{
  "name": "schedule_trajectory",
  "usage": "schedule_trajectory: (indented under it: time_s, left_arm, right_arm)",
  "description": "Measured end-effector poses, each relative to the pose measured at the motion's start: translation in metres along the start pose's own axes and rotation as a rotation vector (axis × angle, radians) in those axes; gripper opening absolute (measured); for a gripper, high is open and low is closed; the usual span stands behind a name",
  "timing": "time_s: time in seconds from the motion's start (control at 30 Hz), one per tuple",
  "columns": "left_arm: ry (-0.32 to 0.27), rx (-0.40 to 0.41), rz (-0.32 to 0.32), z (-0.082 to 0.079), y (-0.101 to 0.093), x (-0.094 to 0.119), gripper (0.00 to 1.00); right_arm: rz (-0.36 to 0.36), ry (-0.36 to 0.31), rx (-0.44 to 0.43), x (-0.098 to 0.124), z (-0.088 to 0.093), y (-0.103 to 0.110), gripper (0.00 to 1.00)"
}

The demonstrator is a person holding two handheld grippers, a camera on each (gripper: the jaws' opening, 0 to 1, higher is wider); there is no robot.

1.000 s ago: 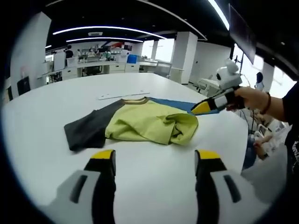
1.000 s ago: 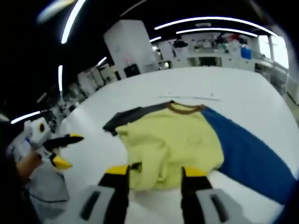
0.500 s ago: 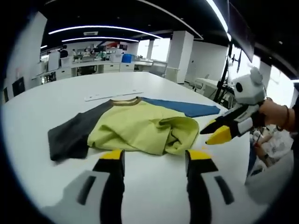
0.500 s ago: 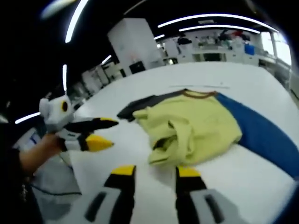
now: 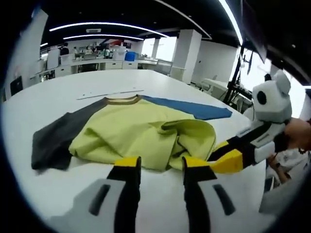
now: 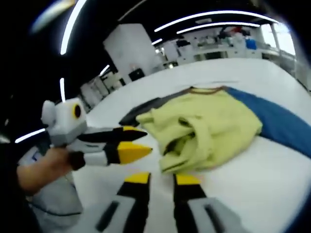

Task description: Fold the garment on the visible template until the final outline fits inside the template.

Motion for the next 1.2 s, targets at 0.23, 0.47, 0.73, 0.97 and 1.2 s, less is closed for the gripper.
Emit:
schedule_trajectory:
  time_s: [0.23, 0.47, 0.73, 0.97, 1.2]
  left_arm:
    - [0.026, -0.039, -0.008, 0.005, -0.003, -0.018, 0.24]
    - [0.061, -0.080, -0.044, 0.014, -0.001, -0.030, 0.20]
    - [0.082, -0.086, -0.047, 0.017, 0.004, -0.030, 0.08]
    - [0.079, -0.095, -0.042, 0.013, 0.004, -0.021, 0.00]
    - [0.043, -0.066, -0.046, -0.004, 0.005, 0.003, 0.00]
  right_arm:
    - [0.044, -0.036, -0.032, -0.003, -0.004, -0.007, 0.04]
    - [0.058, -0.045, -0.065, -0.005, -0.003, -0.011, 0.00]
    - [0.050, -0.048, -0.065, -0.003, -0.004, -0.011, 0.00]
    - [0.048, -0.057, -0.066, 0.006, -0.007, -0.013, 0.00]
    - [0.019, -0.053, -0.059, 0.020, -0.012, -0.015, 0.00]
Point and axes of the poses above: the point that each gripper's makers call its tool centre point, and the gripper's own axes: x roughly backward along the fingers, y roughly to its left, z roughly out of its underside, the point moved 1 cm from there along x, roughly backward along the fingers, and after that the axes turned 5 degrees about x, right-handed, at the moved point
